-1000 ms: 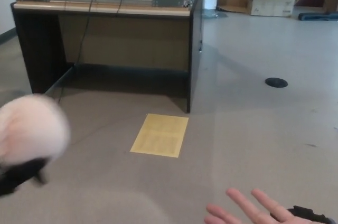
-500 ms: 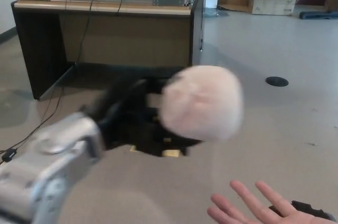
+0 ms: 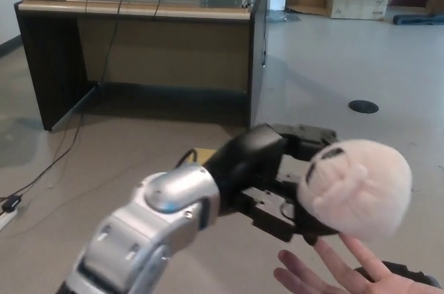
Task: The robot extends its left hand to pick up an emotional support dumpling from the palm of a person and brings its hand down by its side. Then it extends its arm again to hand the dumpling back to the person.
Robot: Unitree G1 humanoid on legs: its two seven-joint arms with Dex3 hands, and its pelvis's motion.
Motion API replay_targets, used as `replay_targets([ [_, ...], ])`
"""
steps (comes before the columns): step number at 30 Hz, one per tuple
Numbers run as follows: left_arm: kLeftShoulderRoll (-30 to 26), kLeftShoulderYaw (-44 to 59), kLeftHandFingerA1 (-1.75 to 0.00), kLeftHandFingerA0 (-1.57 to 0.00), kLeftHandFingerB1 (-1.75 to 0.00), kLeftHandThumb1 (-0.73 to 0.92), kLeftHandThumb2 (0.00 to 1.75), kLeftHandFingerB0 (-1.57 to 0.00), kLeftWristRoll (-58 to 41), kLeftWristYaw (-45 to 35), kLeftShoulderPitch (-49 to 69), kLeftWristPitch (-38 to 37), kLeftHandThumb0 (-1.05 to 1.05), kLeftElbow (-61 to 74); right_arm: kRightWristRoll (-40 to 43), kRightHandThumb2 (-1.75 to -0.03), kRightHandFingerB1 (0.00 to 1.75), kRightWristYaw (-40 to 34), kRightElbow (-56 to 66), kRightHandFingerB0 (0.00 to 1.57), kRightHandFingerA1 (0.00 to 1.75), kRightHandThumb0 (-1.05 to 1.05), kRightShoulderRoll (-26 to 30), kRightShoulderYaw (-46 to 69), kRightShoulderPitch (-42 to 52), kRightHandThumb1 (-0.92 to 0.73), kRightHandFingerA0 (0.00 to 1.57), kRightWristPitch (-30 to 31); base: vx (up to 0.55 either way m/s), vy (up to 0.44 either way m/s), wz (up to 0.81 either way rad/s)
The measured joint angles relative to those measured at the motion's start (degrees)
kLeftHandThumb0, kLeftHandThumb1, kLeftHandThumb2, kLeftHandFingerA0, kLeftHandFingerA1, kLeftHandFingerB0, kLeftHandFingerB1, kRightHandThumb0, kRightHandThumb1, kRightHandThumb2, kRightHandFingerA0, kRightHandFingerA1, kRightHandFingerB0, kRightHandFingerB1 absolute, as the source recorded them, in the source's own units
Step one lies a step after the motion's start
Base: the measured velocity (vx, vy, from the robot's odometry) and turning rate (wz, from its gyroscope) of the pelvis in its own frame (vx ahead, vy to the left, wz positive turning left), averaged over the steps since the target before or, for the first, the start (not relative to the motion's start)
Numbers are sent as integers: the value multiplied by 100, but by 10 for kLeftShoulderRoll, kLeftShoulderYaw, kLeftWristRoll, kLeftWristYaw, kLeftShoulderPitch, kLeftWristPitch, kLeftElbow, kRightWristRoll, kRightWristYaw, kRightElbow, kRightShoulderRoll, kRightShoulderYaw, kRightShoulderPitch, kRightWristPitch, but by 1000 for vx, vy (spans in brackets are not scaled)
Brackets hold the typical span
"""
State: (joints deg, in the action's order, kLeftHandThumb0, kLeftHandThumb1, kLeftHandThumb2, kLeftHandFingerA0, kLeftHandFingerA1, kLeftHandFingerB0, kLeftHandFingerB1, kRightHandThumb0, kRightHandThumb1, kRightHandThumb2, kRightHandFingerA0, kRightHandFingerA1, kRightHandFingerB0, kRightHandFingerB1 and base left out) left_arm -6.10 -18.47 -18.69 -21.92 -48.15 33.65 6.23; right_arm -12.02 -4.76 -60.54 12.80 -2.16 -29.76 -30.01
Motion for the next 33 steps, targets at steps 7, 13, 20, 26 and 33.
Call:
replay_targets([
  [7,-2,-60,-155,-79,-115,65,84,-79,59,-7,-11,-50,-19,-25,0,-59,45,3,0,65,71,-35,0,-1,-3,-64,80,0,0,0,0],
  [13,-28,-96,-154,-82,-117,68,78,-81,107,-10,-14,-93,-23,-27,6,-60,41,15,-5,62,72,-39,0,5,-4,-66,80,-1,0,0,0],
  [20,-70,-132,-165,-71,-123,77,72,-76,174,-11,-20,-155,-22,-23,11,-61,42,31,-13,63,50,-44,0,6,-14,-69,67,0,0,0,0],
  [26,-103,-142,-164,-75,-132,77,72,-71,216,-11,-28,-203,-23,-19,8,-61,40,31,-15,54,58,-41,0,0,-18,-67,79,0,0,0,0],
  [33,-133,-142,-47,0,-50,32,91,-2,251,-11,-48,-256,-36,-27,3,-61,44,31,-15,63,57,-42,0,-6,-19,-67,83,0,0,0,0],
])
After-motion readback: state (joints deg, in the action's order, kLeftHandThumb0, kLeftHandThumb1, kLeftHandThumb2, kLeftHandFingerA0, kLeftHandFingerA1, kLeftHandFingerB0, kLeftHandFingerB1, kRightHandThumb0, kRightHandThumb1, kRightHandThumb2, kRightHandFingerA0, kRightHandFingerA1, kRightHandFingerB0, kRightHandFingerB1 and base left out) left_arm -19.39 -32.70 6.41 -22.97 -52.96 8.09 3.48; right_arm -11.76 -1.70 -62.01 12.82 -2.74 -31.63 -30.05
